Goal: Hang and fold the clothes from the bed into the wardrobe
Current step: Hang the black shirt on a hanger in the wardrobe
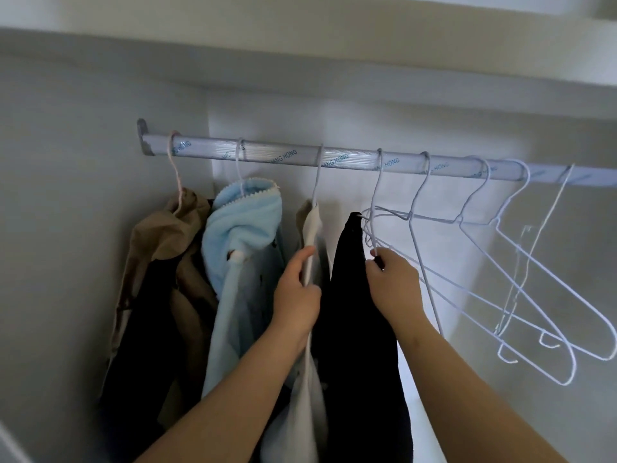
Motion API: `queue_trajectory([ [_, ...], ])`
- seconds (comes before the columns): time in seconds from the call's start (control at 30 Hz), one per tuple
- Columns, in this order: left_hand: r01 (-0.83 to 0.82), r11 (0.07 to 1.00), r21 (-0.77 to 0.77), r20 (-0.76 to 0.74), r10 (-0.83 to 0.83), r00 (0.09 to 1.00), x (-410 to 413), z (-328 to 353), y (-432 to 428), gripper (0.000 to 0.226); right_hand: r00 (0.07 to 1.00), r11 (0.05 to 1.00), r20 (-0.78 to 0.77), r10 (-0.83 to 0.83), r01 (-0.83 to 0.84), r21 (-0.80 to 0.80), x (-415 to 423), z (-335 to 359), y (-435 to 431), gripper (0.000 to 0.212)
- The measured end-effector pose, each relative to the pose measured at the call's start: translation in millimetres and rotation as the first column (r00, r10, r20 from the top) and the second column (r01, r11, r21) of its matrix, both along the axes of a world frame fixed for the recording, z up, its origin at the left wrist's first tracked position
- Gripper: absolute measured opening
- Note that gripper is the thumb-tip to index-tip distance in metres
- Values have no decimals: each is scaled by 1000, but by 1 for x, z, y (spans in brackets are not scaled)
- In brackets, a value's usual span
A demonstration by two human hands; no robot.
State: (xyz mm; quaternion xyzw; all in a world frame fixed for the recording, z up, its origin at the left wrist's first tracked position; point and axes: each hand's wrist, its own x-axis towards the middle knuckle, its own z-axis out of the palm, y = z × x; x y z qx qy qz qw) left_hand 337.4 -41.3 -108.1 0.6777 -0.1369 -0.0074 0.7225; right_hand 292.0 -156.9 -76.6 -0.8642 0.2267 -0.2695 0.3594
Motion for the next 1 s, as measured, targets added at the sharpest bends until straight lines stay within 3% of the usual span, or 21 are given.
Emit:
queue_trajectory([
  [0.03,11,1000,8,-11,-11,1000,-1,0,1,71,999,1000,-54,3,-4,-23,0,1,6,7],
  [0.13,19,999,50,-52,-16,999,-4,-2,8,71,971,989,-237,14,-48,-138,-6,-7,25,40],
  [0.23,36,998,51,-80,-32,996,-11,-8,14,74,978,999,-201,48,-48,2,-24,-29,40,67],
  [0.37,22,1000,17,-88,-20,996,-18,-11,19,74,988,980,-101,118,-100,175,-37,-41,48,60],
  [0.53,-118,993,-26,-52,116,992,-27,-10,18,68,974,964,-67,216,-202,171,-42,-38,56,57],
  [0.77,-131,985,109,18,129,991,-63,-20,29,49,970,945,-66,236,-213,246,-81,-51,52,57],
  [1.0,-158,951,264,-171,208,963,-161,-87,61,51,951,914,-146,271,-207,349,-168,-117,67,51],
])
